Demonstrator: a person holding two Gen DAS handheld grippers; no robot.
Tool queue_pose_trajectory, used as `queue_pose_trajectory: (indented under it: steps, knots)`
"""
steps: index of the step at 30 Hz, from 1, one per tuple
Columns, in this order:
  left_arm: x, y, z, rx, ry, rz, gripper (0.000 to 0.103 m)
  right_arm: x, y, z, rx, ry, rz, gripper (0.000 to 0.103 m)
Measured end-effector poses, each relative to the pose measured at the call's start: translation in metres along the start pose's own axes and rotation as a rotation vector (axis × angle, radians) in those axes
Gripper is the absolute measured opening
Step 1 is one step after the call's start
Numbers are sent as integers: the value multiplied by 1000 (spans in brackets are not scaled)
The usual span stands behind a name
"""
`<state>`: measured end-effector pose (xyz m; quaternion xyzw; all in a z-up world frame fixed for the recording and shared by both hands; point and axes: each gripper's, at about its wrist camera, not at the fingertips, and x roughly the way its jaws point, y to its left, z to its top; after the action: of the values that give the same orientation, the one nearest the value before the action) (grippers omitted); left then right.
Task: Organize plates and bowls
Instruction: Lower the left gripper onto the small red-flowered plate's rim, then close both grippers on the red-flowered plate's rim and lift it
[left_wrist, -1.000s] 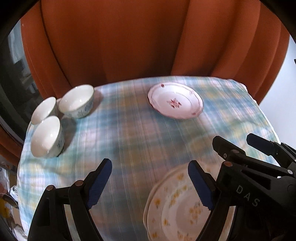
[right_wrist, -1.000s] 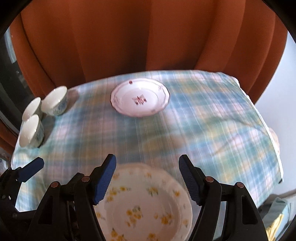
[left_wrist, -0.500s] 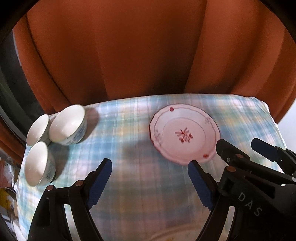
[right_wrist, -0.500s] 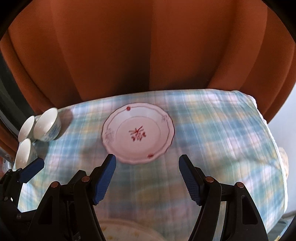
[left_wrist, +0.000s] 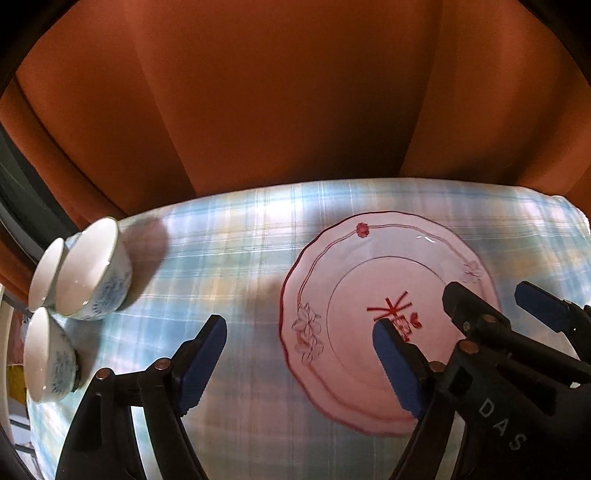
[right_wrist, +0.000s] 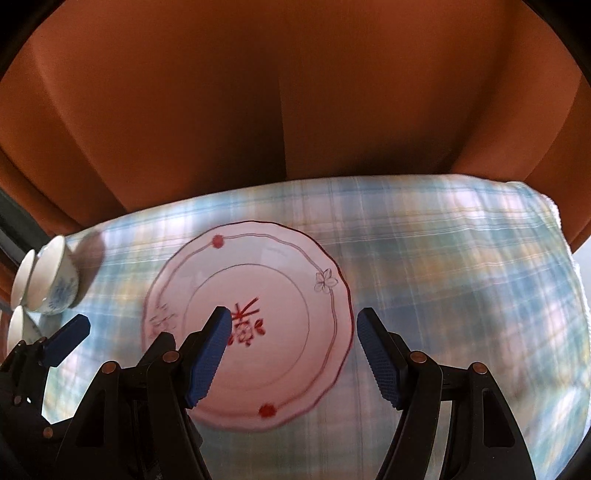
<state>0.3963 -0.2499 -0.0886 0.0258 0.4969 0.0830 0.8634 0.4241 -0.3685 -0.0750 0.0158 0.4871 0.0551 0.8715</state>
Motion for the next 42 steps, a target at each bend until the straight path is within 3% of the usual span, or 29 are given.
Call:
queue_pose_trajectory:
  steps: [8, 12, 23, 32, 42]
  knots:
    - [30, -5, 5, -2, 51, -13, 71, 38, -9, 6, 31, 43, -4, 73]
    - [36, -8, 2, 21, 55, -57, 68, 46, -9, 5, 21, 58, -11, 65]
    - [23, 4, -22, 54, 88, -57, 69, 26, 3, -18, -7, 90, 9, 64]
    - [-1, 36, -56, 20, 141, -42, 69, 5, 31, -58, -25, 144, 58, 63]
    - [-9, 49, -72, -30, 147, -37, 68, 0, 42, -72, -19, 163, 83, 63]
